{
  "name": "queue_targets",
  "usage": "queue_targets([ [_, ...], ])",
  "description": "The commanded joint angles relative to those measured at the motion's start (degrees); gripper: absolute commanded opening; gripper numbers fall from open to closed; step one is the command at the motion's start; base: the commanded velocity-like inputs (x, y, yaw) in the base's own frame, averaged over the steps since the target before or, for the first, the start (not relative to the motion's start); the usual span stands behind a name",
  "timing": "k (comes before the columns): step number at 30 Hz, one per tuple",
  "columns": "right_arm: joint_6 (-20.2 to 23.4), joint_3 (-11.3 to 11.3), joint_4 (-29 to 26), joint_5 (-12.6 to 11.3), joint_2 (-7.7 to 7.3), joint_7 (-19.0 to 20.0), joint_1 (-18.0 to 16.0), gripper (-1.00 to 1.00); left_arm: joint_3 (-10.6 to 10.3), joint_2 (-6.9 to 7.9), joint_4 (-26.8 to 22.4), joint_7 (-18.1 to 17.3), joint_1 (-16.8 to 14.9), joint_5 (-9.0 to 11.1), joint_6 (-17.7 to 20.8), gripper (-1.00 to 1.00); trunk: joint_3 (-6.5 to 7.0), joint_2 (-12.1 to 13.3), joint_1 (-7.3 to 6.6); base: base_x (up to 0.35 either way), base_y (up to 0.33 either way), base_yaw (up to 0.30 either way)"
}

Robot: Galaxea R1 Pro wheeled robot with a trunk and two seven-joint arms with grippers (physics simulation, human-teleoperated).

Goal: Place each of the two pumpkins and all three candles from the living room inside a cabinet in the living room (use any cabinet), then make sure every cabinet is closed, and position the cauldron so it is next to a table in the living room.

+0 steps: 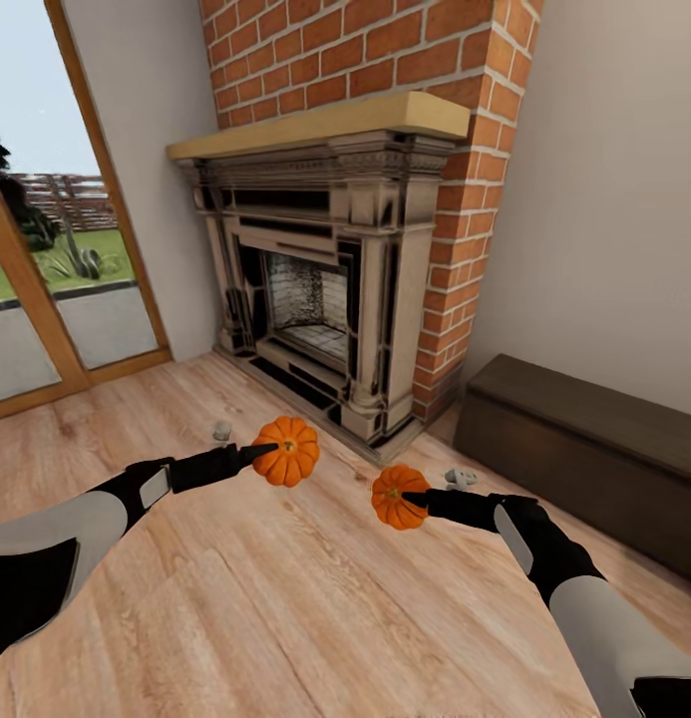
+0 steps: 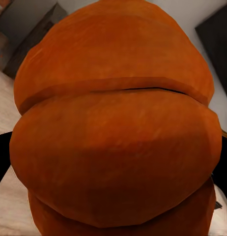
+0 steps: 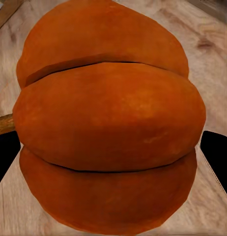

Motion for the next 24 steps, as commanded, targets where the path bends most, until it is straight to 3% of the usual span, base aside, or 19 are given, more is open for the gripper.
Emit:
queue_targets([
  [1,0.0,0.0,0.0,-0.2,0.00,0.0,0.0,-1.00,0.6,0.00,0.0,-0.1,0.0,0.0,0.0,-1.00,0.00,0.0,0.00,0.000,0.000,-0.281],
  [18,0.1,0.0,0.0,-0.3,0.00,0.1,0.0,-1.00,0.6,0.00,0.0,-0.1,0.1,0.0,0.0,-1.00,0.00,0.0,0.00,0.000,0.000,-0.281],
  [24,0.5,0.0,-0.1,-0.3,0.00,0.0,0.0,-1.00,0.6,0.00,0.0,-0.1,0.1,0.0,0.0,-1.00,-0.17,0.0,0.00,0.000,0.000,-0.066],
])
